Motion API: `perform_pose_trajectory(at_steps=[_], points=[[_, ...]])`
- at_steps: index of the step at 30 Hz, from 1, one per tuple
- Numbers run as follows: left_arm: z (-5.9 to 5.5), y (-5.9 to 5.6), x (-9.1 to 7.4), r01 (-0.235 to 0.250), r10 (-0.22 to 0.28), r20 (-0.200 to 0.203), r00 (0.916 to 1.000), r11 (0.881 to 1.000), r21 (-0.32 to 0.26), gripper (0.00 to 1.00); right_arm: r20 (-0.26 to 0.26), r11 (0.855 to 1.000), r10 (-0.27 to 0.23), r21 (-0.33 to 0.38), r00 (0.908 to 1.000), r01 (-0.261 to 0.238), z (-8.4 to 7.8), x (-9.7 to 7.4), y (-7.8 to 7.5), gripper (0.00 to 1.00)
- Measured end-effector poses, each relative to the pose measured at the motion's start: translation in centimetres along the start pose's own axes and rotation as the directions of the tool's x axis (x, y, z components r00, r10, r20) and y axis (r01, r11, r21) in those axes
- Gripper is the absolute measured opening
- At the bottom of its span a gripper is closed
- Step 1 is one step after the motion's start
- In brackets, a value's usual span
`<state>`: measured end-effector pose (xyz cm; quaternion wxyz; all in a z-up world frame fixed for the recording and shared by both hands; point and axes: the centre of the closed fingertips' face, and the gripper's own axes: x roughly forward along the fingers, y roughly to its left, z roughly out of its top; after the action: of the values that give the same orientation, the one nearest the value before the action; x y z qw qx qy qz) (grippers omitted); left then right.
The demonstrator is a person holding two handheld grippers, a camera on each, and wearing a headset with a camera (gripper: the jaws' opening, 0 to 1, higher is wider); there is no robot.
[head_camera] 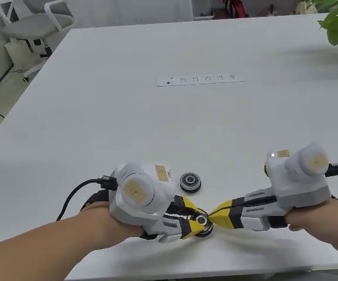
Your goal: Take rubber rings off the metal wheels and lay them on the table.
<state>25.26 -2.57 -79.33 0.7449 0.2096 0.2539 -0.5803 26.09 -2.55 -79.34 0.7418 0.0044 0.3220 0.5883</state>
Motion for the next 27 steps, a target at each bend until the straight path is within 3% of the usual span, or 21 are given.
perform_pose_trajectory(at_steps=[9,27], points=[[0.1,-0.5,-0.9,0.026,-0.026,0.002,0.9996,0.998,0.053,0.25,0.001,1.0,0.0,0.005,1.0,0.0,0.0,0.0,0.0,0.0],[1.6,-0.2,-4.1,0.011,-0.014,0.063,0.9979,0.998,0.056,0.37,0.0,1.0,0.011,0.011,0.9999,-0.011,0.2,-0.3,0.0,0.0]])
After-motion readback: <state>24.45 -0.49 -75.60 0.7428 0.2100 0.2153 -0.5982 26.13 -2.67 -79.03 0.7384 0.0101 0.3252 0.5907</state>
